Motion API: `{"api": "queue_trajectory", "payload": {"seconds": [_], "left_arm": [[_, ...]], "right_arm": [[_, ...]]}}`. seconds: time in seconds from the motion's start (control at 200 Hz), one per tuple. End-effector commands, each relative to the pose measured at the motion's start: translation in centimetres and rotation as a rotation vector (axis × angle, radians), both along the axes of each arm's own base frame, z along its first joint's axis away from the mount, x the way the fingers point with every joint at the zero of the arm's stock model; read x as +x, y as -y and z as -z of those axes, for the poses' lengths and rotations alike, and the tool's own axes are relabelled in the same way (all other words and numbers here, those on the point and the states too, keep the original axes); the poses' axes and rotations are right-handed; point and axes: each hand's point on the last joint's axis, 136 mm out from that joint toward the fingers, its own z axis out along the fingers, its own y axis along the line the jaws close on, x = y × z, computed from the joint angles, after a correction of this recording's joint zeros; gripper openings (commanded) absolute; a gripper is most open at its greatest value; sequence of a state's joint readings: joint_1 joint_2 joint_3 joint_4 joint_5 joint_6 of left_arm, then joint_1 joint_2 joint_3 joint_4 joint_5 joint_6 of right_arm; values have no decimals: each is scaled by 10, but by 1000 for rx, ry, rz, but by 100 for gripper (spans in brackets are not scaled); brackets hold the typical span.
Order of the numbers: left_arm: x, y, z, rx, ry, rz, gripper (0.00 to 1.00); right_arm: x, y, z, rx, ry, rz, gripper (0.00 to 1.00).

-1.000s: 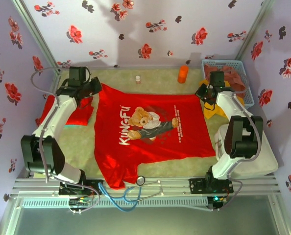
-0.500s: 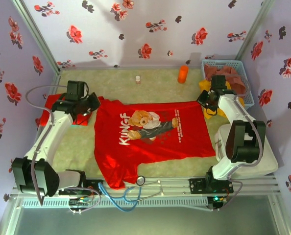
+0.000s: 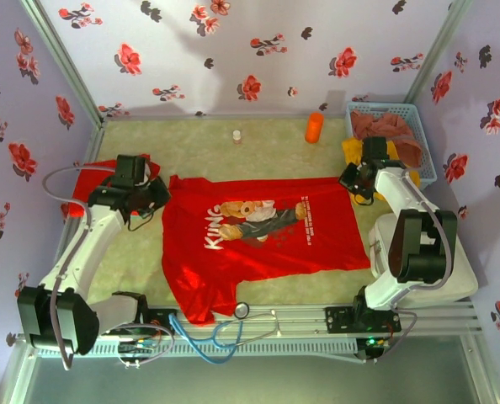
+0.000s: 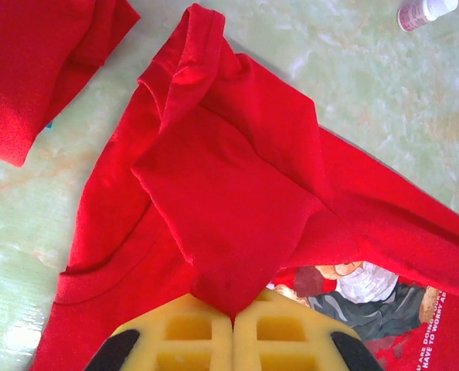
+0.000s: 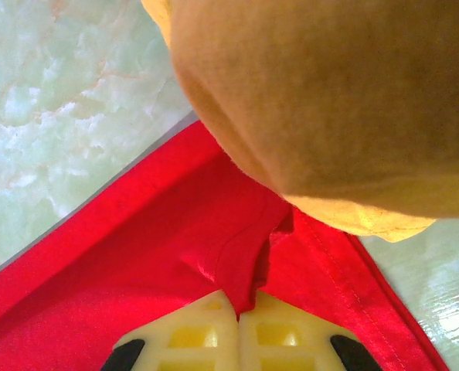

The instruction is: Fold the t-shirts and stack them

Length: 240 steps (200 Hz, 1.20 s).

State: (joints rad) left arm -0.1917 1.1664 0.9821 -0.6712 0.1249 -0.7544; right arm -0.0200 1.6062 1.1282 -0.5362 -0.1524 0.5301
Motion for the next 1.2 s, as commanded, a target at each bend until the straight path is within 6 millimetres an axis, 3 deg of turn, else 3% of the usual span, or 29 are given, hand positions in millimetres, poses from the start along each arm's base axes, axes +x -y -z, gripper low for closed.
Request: {"api": "queue_trajectory", "payload": {"seconds": [0.0,0.32,0.495,0.56,0.615,0.71,0.79,0.905,1.05,1.195], "left_arm": [[-11,0,2,-17,-18,-14,0],[-35,-2,38,-27,-97,-27,0],[-47,-4,62,-11,-161,-24,0],[-56,-6,72,1,-201,-15,2],[-65,-8,80,15,-237,-9,9],[-80,-11,91,32,-306,-6,39],[-84,-12,92,45,-322,8,51],[-63,-17,72,93,-239,30,54],[-7,-14,35,157,-113,97,51],[44,-12,18,241,-98,161,39]], "right_arm": [[-3,7,5,-31,-11,-1,0],[-11,8,18,-36,-44,4,7],[-13,5,23,-20,-57,-3,26],[-14,5,22,-23,-55,-2,37],[-15,5,20,-24,-48,-1,44],[-13,3,14,-11,-27,-5,55],[-9,-2,10,6,-6,-18,59],[-1,-10,5,24,27,-38,62],[12,-16,-2,29,49,-46,65],[25,-30,-3,43,53,-68,68]]}}
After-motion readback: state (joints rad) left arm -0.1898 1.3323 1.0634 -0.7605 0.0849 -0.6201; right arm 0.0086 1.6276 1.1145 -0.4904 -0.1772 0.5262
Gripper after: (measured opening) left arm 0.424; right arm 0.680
